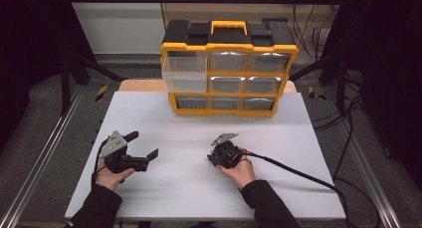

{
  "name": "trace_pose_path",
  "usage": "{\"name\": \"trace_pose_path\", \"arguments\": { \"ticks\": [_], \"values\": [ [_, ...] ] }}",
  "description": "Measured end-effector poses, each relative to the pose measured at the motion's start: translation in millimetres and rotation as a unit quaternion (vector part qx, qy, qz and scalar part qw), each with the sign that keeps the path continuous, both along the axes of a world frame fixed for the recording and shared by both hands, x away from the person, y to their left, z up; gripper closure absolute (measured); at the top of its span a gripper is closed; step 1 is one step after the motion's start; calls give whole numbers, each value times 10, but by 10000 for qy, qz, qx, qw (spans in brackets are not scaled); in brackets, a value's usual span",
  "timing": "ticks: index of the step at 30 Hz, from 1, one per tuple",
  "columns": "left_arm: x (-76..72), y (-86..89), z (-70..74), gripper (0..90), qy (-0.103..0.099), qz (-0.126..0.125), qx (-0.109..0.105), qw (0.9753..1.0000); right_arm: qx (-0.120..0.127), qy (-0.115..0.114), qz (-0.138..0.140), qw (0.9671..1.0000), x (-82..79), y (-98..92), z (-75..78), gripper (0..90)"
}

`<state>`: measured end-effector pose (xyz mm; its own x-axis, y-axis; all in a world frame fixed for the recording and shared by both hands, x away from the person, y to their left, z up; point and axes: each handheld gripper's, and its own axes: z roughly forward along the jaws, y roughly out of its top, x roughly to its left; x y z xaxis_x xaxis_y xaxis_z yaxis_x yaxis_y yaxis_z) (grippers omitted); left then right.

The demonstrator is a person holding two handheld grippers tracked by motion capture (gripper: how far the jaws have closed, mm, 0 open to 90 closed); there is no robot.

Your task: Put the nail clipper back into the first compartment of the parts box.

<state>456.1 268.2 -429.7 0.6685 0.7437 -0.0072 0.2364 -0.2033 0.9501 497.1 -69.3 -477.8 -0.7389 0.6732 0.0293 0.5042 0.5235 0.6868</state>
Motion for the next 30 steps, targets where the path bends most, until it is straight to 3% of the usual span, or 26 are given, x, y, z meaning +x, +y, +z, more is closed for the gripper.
{"name": "trace_pose_path", "arguments": {
  "ticks": [20, 30],
  "values": [
    [-2, -3, 1, 2, -6, 1, 16, 10000, 8, 99, -65, 9999, 5, -9, 15, 797],
    [-3, -1, 2, 2, -8, -1, 13, 10000, 120, 95, -1, 9999, -11, -45, 111, 800]
  ]
}}
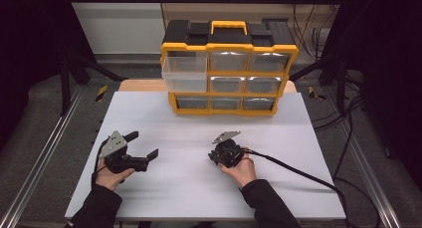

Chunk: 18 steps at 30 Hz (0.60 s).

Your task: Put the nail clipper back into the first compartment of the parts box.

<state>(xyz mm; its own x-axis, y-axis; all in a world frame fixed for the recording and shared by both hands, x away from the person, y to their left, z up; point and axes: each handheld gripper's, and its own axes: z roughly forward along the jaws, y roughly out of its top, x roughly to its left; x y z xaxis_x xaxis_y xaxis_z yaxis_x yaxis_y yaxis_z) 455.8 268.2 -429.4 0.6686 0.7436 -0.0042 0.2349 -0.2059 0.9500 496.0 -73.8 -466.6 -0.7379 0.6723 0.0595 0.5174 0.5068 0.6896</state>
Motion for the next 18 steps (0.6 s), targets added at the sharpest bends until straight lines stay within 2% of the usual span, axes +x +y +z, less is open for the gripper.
{"name": "trace_pose_path", "arguments": {
  "ticks": [8, 18],
  "values": [
    [0, -1, 0, 2, -5, -4, -7, 10000, 171, -140, -3, 9998, -14, -45, 112, 799],
    [2, -7, -2, 2, -4, -8, -2, 10000, 413, -392, -32, 9984, -61, -147, 352, 799]
  ]
}}
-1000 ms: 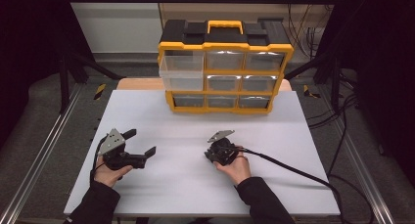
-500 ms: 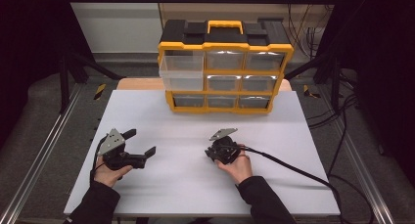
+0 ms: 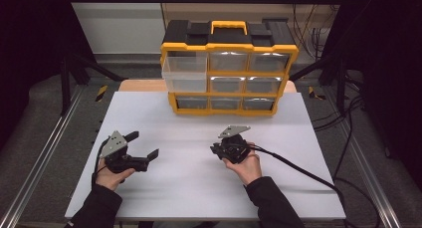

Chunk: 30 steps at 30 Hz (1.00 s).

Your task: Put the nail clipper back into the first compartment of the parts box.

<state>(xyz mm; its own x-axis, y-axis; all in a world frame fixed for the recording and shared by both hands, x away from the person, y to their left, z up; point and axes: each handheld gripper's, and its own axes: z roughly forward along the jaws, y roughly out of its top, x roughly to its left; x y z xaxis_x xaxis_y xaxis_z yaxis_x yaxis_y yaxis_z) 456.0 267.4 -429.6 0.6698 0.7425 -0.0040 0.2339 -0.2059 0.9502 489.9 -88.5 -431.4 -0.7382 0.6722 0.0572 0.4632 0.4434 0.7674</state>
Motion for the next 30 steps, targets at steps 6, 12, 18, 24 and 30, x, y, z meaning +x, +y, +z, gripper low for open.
{"name": "trace_pose_path", "arguments": {
  "ticks": [6, 12, 18, 24, 30],
  "values": [
    [0, 0, -2, 2, 5, 1, 4, 10000, 165, -118, -22, 9998, -34, -72, 144, 799],
    [1, -5, -4, 1, 6, 1, 15, 10000, 270, -265, -53, 9993, -67, -150, 274, 799],
    [3, -8, -6, 1, 10, 0, 16, 10000, 468, -384, -92, 9981, -112, -256, 446, 798],
    [5, -4, -7, 1, 19, 0, 16, 10000, 560, -526, -123, 9970, -148, -328, 575, 798],
    [5, 3, -7, 1, 16, 9, 9, 10000, 683, -702, -124, 9951, -194, -379, 733, 798]
  ]
}}
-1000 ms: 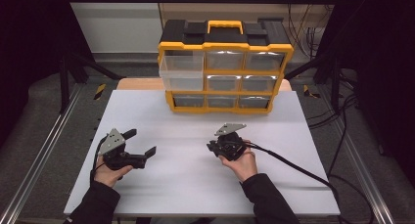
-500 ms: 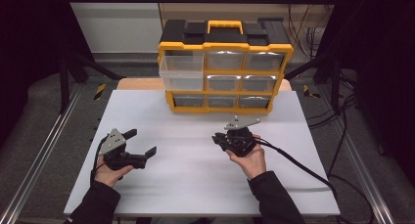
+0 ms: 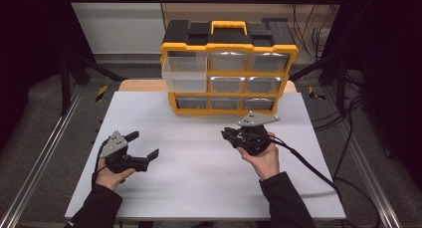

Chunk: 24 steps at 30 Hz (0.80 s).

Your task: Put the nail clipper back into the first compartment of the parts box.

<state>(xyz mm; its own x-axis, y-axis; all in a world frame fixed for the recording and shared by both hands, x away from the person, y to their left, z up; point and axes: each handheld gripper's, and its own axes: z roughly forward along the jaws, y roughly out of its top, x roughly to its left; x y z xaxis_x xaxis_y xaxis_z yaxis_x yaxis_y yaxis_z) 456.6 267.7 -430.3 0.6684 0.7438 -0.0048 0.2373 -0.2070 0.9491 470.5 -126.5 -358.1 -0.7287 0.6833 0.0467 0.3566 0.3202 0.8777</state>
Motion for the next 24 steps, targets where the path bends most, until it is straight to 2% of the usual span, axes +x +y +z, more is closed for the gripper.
{"name": "trace_pose_path", "arguments": {
  "ticks": [6, 11, 24],
  "values": [
    [-4, -1, 1, 0, 4, -14, 5, 10000, 149, -255, -13, 9996, -22, -19, 198, 798],
    [-5, 7, 5, 1, -6, 0, -19, 10000, 182, -405, -3, 9990, -19, 6, 363, 799],
    [-6, 5, -2, 1, 0, -6, -4, 10000, 342, -644, 78, 9973, 18, 81, 697, 798]
  ]
}}
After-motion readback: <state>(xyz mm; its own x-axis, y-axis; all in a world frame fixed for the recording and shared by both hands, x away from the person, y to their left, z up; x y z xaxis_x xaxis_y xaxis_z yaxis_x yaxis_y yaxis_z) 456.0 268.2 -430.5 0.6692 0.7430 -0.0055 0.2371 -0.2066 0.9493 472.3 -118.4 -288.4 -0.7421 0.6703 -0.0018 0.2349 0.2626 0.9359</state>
